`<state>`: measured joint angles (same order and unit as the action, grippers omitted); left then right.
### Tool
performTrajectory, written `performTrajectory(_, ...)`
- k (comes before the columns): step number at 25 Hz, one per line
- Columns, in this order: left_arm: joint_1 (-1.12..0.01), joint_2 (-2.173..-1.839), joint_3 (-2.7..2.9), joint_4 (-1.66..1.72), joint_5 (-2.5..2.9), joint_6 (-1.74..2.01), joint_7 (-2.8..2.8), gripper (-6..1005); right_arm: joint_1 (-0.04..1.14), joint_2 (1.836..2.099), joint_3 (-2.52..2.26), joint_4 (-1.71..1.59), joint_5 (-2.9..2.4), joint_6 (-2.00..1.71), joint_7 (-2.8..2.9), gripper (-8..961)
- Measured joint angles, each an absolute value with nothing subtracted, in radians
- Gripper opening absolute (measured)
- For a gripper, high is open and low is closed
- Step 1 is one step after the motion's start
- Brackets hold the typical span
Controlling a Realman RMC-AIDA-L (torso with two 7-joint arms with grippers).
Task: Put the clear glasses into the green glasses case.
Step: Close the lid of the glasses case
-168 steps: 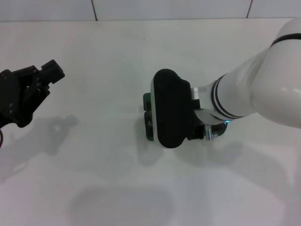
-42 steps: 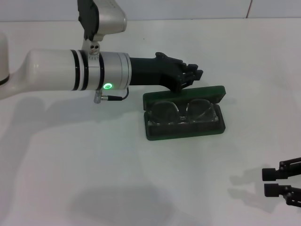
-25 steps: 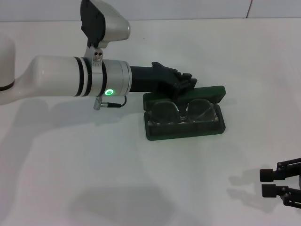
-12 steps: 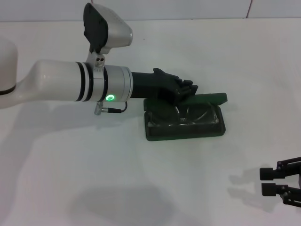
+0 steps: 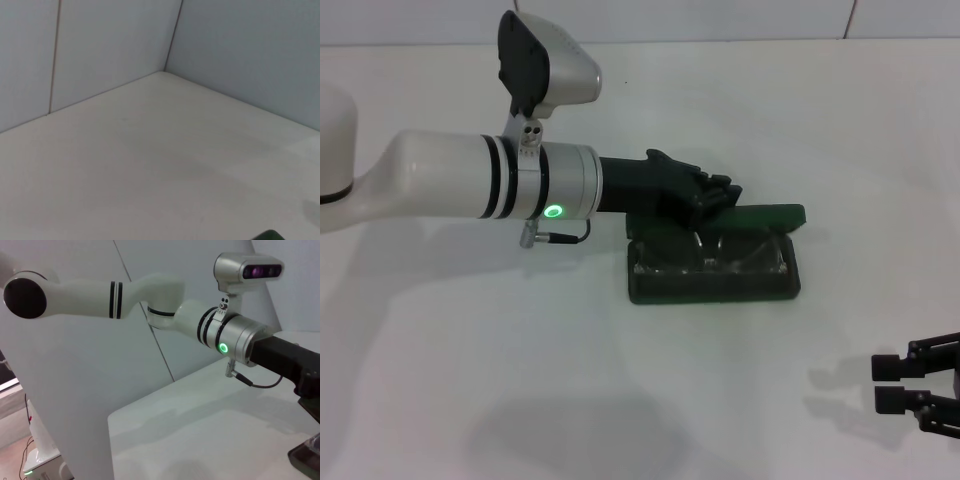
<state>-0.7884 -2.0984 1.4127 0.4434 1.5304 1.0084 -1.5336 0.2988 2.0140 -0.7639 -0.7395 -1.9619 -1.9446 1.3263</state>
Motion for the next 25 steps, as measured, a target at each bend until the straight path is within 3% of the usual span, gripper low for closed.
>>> performTrajectory(25, -0.762, -2.092, 1.413, 0.497, 1.537, 1.072, -1.548, 165, 0.298, 2.014, -0.753, -0.738, -1.961, -1.945, 1.325, 292)
